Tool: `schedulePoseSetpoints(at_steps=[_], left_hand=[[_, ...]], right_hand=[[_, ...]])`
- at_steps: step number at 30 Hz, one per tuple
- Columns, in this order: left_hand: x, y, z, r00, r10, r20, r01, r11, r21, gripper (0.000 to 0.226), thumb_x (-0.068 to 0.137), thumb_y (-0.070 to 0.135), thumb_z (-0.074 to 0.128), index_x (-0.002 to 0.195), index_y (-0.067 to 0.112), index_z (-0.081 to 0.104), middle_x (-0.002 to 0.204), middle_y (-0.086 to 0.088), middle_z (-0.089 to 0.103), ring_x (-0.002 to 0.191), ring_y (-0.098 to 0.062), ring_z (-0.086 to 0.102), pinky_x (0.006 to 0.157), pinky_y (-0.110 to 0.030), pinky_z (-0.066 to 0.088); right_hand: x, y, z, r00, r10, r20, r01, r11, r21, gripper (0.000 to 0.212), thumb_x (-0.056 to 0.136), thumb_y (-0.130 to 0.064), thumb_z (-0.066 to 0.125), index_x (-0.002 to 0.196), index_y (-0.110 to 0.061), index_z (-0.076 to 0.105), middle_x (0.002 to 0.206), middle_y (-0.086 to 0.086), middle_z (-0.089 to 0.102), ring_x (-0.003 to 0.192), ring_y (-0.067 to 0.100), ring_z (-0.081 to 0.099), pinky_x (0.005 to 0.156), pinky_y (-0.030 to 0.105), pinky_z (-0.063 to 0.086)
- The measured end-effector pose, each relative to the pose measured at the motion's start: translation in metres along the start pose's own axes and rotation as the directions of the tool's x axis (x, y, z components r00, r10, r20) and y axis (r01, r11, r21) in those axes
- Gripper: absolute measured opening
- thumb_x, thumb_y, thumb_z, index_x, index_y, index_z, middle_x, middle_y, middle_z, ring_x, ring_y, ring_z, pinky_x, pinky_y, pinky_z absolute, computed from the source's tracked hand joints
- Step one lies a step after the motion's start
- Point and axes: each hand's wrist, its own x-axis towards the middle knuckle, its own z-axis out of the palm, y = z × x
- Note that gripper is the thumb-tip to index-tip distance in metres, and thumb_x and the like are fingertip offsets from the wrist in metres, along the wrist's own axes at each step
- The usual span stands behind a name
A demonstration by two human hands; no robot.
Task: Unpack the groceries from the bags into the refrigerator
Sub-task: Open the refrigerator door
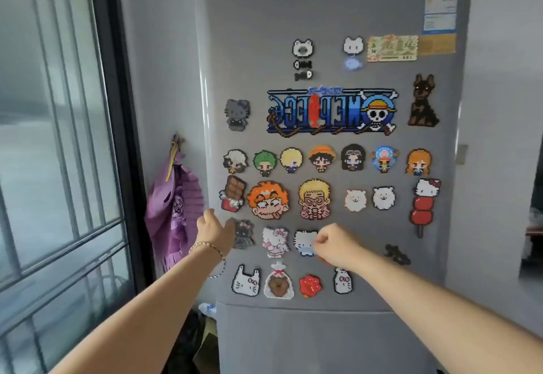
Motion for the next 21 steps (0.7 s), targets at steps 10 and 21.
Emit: schedulePoseSetpoints(at_steps=[10,21], left_hand=[[0.101,-0.023,0.016,0.998,-0.002,0.055,0.022,0.928,-0.373,0.029,0.100,0.033,0.035,0.097,0.005,0.041,0.097,-0.015,0.050,0.087,-0.024,0.046,0.074,-0.032,0.033],[0.067,-0.025,-0.008,0.999,0.023,0.045,-0.012,0.969,-0.248,0.036,0.100,0.037,0.032,0.095,0.002,0.041,0.086,-0.015,0.049,0.083,-0.026,0.046,0.070,-0.031,0.029]], right_hand=[[0.018,-0.042,0.026,0.992,0.059,-0.114,-0.071,0.993,-0.097,0.017,0.092,-0.026,0.050,0.102,-0.024,0.063,0.111,-0.004,0.066,0.102,0.019,0.061,0.079,0.025,0.047],[-0.033,-0.057,0.023,0.989,-0.036,-0.144,0.015,0.989,-0.147,0.020,0.092,-0.024,0.048,0.105,-0.023,0.064,0.107,-0.006,0.068,0.098,0.016,0.062,0.075,0.025,0.047]])
